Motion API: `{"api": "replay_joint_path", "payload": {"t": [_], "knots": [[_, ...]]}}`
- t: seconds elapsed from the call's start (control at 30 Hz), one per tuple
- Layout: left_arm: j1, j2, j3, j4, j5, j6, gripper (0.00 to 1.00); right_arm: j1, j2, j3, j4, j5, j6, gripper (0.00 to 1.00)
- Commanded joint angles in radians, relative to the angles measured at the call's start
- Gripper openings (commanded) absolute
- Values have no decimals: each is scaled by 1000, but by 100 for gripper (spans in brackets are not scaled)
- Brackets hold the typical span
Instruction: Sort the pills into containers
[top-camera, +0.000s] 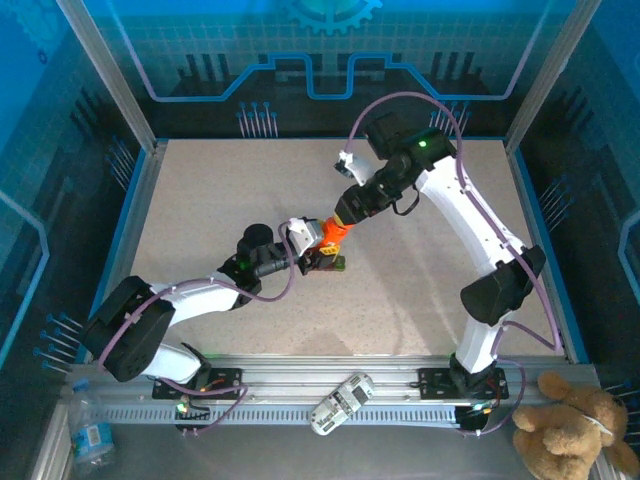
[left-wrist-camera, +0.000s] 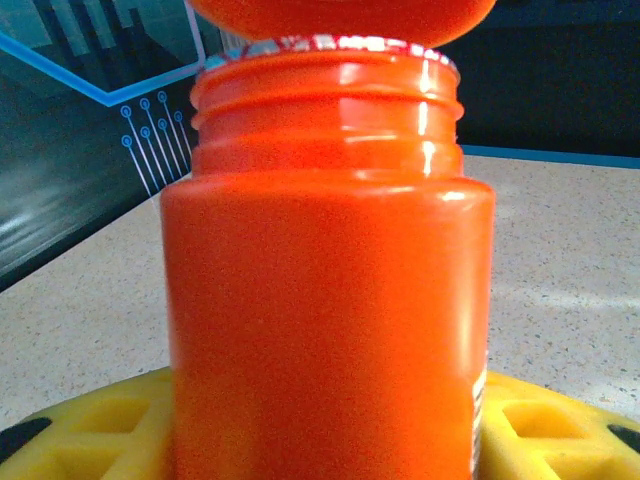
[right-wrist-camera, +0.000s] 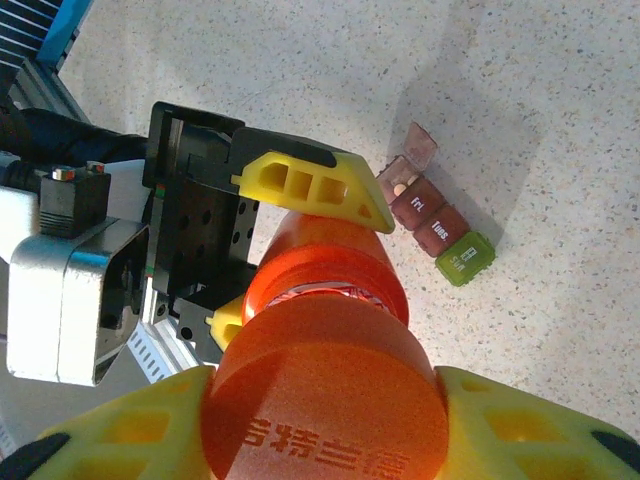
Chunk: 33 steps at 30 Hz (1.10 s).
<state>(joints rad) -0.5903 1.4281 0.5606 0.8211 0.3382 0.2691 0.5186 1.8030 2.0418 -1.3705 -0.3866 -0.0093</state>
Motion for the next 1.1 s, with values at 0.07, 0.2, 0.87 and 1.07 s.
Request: {"api": "replay_joint_path", "payload": {"t": [0.07,0.2,0.87,1.07], "knots": [[-6,-14,43,38,32,33,0,19,10,-30,-16,-21,-20,48],[-7,-15,50,30,37,36,0,24,21,-46,-7,-24,-20,48],[-20,-24,59,16,35,44,0,49,57,-86,60,-33,34,47],[-20,-23,57,65,5,-10,0,55,49,-161,135,-13,139,48]]}}
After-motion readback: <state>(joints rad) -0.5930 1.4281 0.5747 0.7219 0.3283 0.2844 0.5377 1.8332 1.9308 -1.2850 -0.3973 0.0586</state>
